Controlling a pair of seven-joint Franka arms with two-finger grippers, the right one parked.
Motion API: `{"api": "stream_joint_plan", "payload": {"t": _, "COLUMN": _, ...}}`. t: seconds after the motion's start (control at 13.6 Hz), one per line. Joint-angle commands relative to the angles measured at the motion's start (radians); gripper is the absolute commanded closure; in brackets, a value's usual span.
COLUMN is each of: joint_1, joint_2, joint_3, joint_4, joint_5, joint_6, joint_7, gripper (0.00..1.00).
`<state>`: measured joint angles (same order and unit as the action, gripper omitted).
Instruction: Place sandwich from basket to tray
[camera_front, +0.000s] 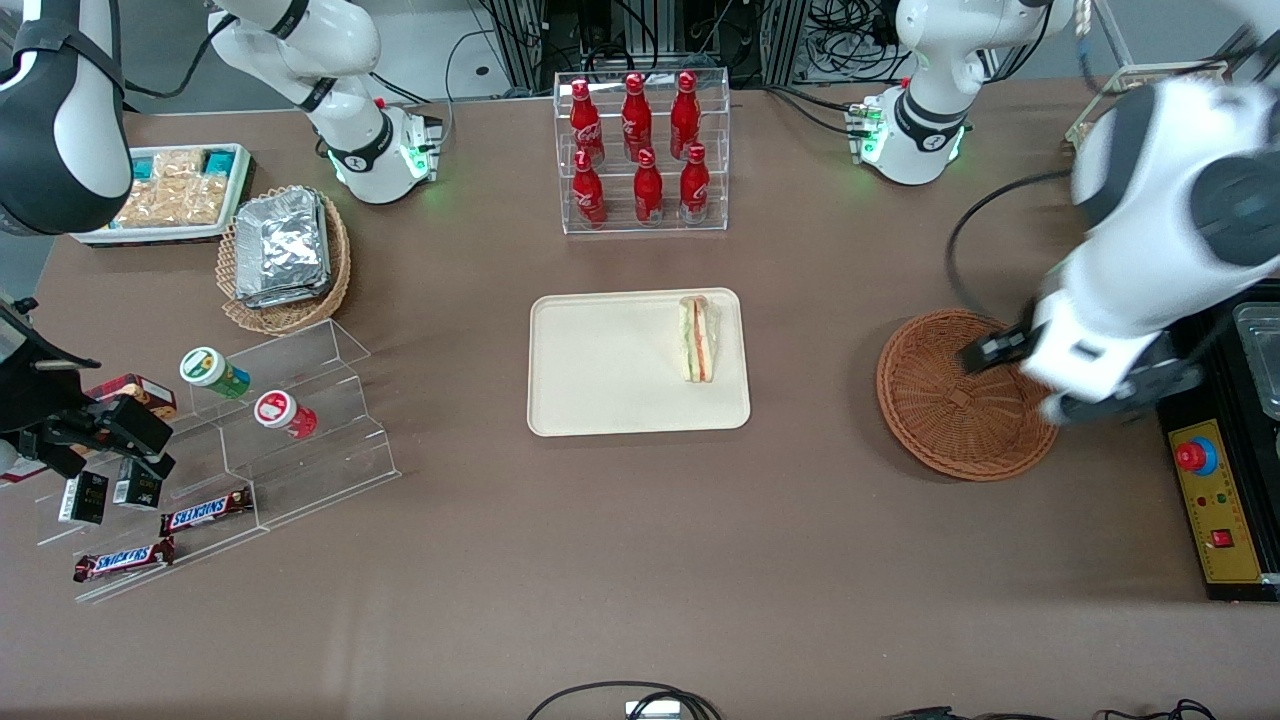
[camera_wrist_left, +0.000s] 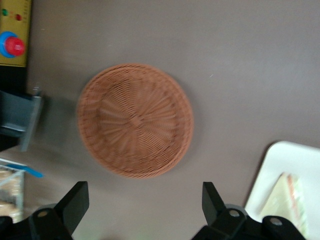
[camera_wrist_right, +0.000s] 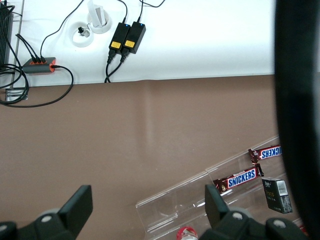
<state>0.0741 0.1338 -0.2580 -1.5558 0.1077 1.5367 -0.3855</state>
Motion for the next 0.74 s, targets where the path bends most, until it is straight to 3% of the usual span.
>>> {"api": "stream_joint_plan", "payload": {"t": 0.0, "joint_1": 0.003, "joint_2": -0.118, "joint_3": 0.078, "joint_4": -0.055, "joint_5": -0.051, "joint_6": -0.058, "joint_7": 0.216, "gripper": 0.0}}
{"api": "stream_joint_plan", "payload": {"t": 0.37, "joint_1": 0.068, "joint_2": -0.177, "joint_3": 0.062, "joint_4": -0.05, "joint_5": -0.092, "joint_6": -0.081, "joint_7": 0.449, "gripper": 0.0}}
{"api": "stream_joint_plan", "payload": {"t": 0.66, "joint_1": 0.118, "joint_2": -0.195, "joint_3": 0.011, "joint_4": -0.049, "joint_5": -0.105, "joint_6": -0.089, "joint_7": 0.471, "gripper": 0.0}}
